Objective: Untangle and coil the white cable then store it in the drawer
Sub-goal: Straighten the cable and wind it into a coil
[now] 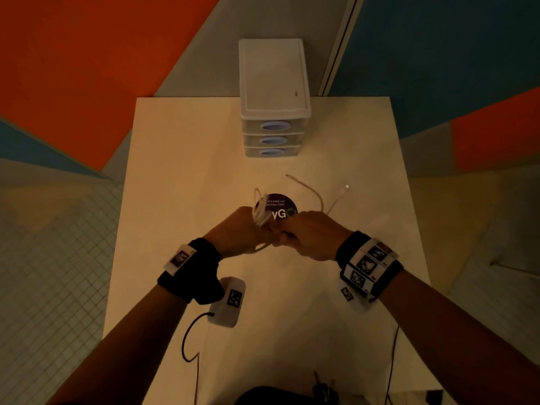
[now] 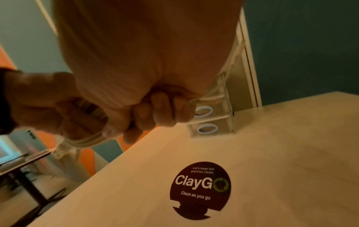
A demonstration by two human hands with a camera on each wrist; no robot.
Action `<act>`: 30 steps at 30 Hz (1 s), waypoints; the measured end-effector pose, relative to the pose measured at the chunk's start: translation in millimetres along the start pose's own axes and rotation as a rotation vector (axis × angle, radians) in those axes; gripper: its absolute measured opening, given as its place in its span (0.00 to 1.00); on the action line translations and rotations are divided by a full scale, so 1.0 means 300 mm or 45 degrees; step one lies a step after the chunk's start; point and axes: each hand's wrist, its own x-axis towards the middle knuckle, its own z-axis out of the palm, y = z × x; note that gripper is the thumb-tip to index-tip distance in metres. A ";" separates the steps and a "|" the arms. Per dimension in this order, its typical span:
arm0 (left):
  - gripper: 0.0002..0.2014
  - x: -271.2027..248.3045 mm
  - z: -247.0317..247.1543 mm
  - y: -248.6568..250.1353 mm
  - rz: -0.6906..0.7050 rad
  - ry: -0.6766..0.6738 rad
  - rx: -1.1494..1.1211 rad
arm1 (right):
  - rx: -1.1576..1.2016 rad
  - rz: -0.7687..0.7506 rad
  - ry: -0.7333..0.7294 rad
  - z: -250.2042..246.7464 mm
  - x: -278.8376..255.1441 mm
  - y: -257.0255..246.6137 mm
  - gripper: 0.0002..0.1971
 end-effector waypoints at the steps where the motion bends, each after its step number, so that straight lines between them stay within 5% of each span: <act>1: 0.07 0.007 0.009 0.010 -0.003 -0.052 0.214 | -0.064 0.000 0.034 0.002 0.005 -0.009 0.12; 5: 0.16 0.025 0.051 0.030 -0.075 0.050 0.718 | -0.263 0.051 0.203 0.025 0.013 -0.031 0.13; 9: 0.08 0.028 0.063 0.020 -0.045 0.156 0.754 | -0.178 0.116 0.329 0.042 0.001 -0.037 0.14; 12: 0.00 0.037 0.077 -0.037 -0.056 0.046 0.684 | -0.111 0.129 0.337 0.045 -0.005 -0.037 0.15; 14: 0.05 0.043 0.070 -0.083 -0.084 0.035 0.582 | -0.051 0.152 0.279 0.030 -0.015 -0.013 0.16; 18: 0.17 0.040 0.024 -0.131 -0.180 0.319 0.085 | 0.153 0.238 0.174 -0.003 -0.024 0.068 0.15; 22: 0.24 0.034 0.041 -0.088 -0.278 0.434 -0.552 | 0.570 0.212 0.479 0.008 0.011 0.024 0.13; 26: 0.27 0.031 0.067 -0.038 -0.196 0.328 -0.816 | 0.709 0.129 0.665 0.046 0.050 -0.065 0.12; 30: 0.42 0.041 0.075 -0.026 -0.185 0.171 -0.906 | 0.738 0.044 0.540 0.094 0.064 -0.091 0.13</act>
